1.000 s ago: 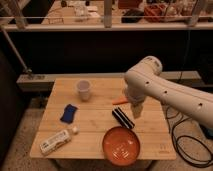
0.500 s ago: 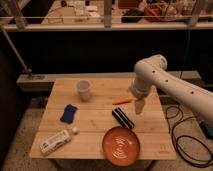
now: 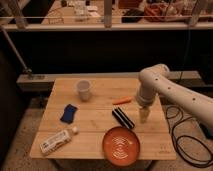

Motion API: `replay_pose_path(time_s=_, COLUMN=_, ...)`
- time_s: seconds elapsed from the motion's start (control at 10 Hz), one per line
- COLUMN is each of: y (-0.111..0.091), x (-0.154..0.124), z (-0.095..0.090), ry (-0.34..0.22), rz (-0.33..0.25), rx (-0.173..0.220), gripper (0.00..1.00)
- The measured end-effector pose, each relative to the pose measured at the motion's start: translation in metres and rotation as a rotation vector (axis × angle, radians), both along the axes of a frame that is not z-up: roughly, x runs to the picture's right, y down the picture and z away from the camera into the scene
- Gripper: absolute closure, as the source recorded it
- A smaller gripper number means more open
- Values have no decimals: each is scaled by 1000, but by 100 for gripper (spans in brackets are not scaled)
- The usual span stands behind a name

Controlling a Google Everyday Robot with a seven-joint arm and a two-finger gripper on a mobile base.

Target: Move the arm in a circular motion

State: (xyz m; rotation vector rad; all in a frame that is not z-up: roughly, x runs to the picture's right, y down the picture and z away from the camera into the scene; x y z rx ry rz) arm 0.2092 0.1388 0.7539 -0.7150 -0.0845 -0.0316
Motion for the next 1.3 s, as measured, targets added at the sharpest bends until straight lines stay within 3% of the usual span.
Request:
replay_pose_path(time_s=0.2, y=32, x=12, z=-27, ry=52, rz=38, rx=11, gripper=20)
replay_pose_path(time_s=0.5, y=60, x=5, z=-66, ry=46, rz=80, rx=63, gripper=20)
replay_pose_path(time_s=0.8, y=48, x=-47, z=-89, ry=-36, rz=45, rx=142, gripper=20)
replay_pose_path(time_s=1.0, y=31, x=-96, z=-96, ry=-102, rz=-16, rx=189, gripper=20)
replay_pose_path(time_s=1.3, y=1, x=-178, z=-100, ry=-235, rz=-153, rx=247, gripper=20)
